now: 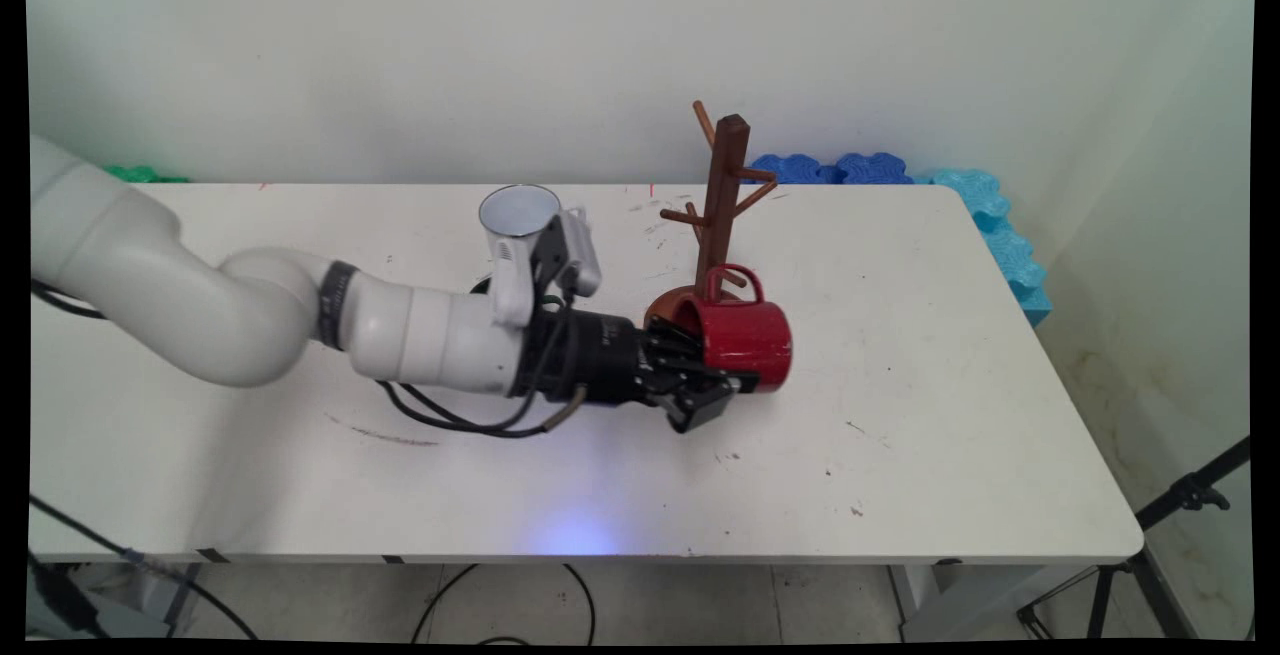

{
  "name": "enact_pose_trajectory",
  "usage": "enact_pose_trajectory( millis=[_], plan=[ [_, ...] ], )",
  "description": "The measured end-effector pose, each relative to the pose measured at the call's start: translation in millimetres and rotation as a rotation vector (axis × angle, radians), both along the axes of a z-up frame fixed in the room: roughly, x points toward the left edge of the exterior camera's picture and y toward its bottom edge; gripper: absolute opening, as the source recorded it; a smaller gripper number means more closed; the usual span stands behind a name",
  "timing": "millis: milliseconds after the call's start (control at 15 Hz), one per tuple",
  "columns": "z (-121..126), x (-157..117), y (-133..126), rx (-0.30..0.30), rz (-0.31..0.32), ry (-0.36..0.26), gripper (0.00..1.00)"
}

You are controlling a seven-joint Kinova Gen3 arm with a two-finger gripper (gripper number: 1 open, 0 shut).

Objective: Place the picked object on the table

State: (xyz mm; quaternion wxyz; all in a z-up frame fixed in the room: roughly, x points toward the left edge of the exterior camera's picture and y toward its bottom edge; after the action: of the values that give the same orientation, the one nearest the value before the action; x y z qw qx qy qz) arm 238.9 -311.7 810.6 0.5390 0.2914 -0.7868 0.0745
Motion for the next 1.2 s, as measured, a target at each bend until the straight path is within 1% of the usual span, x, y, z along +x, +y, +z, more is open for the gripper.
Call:
enact_pose_trajectory(
  millis=[133,333,667,733,867,1000,1200],
  plan=[
    [11.6,13.0,0.8,0.002,-0.010,-0.034,0.00],
    [26.3,33.1,2.0,0.015,0.000,-0.079,0.00],
    [37.8,54.9,3.9,0.049,0.019,-0.159,0.00],
    [39.4,56.1,4.9,0.060,0.006,-0.178,0.00],
    [47.8,56.1,6.5,0.064,-0.036,-0.217,0.00],
    [61.1,57.6,7.2,0.063,-0.080,-0.259,0.00],
    [80.0,60.5,7.0,0.055,-0.127,-0.311,0.00]
  ],
)
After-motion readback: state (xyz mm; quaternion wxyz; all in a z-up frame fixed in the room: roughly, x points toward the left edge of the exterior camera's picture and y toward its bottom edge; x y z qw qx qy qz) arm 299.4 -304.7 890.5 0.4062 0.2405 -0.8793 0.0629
